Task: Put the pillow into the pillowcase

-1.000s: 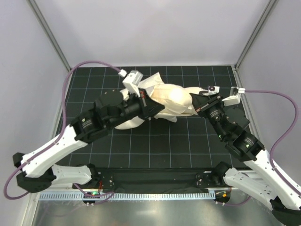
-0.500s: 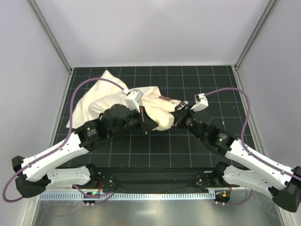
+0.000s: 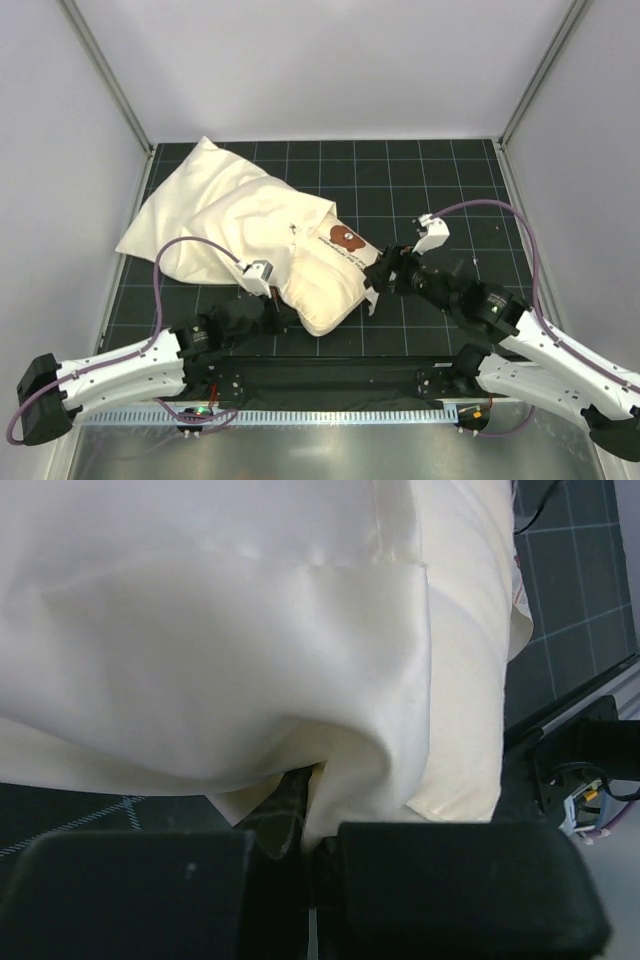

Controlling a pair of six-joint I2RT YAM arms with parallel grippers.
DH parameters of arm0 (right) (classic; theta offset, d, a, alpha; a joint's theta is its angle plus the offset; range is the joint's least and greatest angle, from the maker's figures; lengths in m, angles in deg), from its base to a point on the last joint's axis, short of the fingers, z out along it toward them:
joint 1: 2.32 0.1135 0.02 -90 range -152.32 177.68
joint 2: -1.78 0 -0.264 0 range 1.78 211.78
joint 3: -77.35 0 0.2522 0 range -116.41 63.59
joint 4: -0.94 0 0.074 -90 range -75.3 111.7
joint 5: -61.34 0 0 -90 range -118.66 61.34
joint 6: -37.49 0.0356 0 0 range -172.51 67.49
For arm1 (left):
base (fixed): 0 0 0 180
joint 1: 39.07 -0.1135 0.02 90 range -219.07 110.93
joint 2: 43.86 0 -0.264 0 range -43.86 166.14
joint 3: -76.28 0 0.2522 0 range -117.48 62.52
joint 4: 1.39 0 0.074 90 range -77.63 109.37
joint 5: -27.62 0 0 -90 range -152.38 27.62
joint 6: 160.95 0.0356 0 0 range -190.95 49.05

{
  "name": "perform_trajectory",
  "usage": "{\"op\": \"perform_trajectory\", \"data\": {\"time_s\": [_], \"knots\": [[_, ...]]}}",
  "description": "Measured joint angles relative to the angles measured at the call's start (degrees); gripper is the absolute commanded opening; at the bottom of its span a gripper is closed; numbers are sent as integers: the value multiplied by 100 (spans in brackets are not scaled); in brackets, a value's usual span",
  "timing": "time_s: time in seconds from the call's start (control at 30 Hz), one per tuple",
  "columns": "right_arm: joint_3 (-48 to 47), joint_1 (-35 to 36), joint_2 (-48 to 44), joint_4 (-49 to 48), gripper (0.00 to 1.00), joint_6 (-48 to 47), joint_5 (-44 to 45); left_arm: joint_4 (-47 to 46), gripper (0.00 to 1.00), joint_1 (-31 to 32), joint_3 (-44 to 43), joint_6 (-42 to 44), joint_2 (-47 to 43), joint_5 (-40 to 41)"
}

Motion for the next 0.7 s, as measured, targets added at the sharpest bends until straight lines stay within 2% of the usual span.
{"op": "perform_trajectory", "data": {"time_s": [0.23,0.4,0.53,0.7], "knots": [[-457,0,518,232,91,-129,42,-560,0,11,411,-195,413,140],[-1113,-234,1836,249,91,-426,-26,-796,0,101,435,-284,518,286],[-1381,-586,2745,-251,97,-323,-448,-894,0,177,520,-317,514,437],[-1449,-1029,3547,-1047,97,240,-1099,-914,0,197,597,-295,472,555]]}}
